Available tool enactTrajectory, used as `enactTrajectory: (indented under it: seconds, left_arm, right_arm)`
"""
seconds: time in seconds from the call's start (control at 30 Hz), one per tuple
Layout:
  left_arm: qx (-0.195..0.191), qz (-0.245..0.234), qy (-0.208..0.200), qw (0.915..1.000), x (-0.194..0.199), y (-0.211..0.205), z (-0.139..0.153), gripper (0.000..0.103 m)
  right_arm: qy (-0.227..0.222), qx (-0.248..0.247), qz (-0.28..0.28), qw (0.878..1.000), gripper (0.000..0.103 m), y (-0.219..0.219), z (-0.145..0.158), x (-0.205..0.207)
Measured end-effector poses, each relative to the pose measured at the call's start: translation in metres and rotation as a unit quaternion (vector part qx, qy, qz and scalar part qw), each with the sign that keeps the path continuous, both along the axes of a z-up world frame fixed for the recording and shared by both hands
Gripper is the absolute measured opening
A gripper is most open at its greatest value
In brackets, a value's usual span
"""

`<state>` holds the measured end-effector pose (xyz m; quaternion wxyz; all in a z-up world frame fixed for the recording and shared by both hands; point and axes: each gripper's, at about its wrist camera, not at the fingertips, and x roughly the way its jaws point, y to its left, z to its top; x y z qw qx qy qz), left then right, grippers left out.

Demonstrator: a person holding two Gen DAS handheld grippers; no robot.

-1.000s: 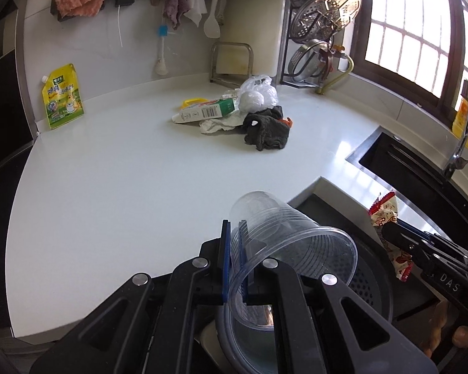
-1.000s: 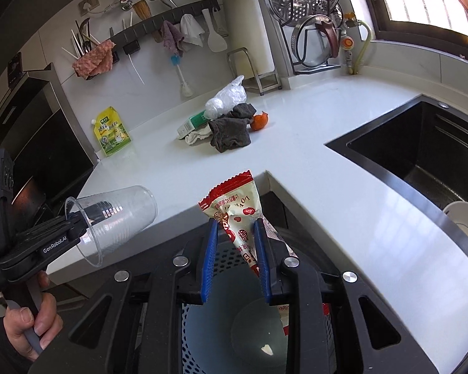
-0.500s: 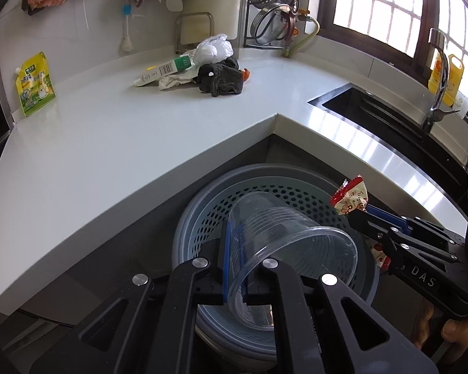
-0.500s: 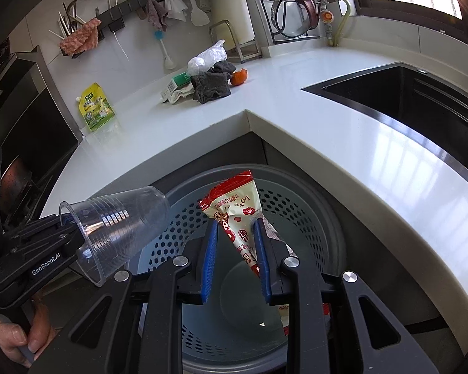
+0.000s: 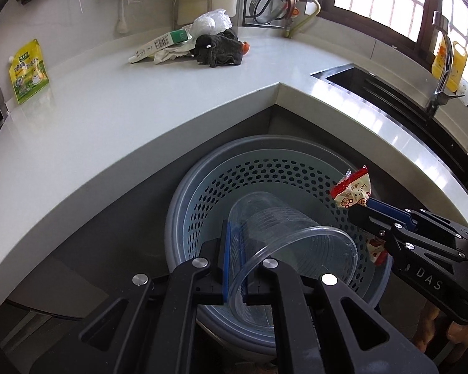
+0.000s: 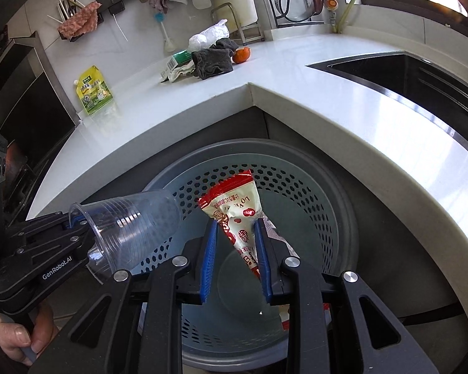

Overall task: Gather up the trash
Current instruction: 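Carry the cup and wrapper over the blue basket bin with both tools, then open the right tool dropping the wrapper while the left tool releases the cup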

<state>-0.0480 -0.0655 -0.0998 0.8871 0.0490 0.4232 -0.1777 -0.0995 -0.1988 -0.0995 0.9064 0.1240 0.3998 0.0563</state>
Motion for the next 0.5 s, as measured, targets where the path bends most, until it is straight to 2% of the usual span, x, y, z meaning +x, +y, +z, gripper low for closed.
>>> enactTrajectory:
  seconds: [0.5]
  left_arm:
    - [0.003, 0.001, 0.028, 0.9996, 0.006, 0.000, -0.014, 0.006]
  right_arm:
    - [0.012, 0.004, -0.002, 1.000, 0.025, -0.001, -0.009, 0.003]
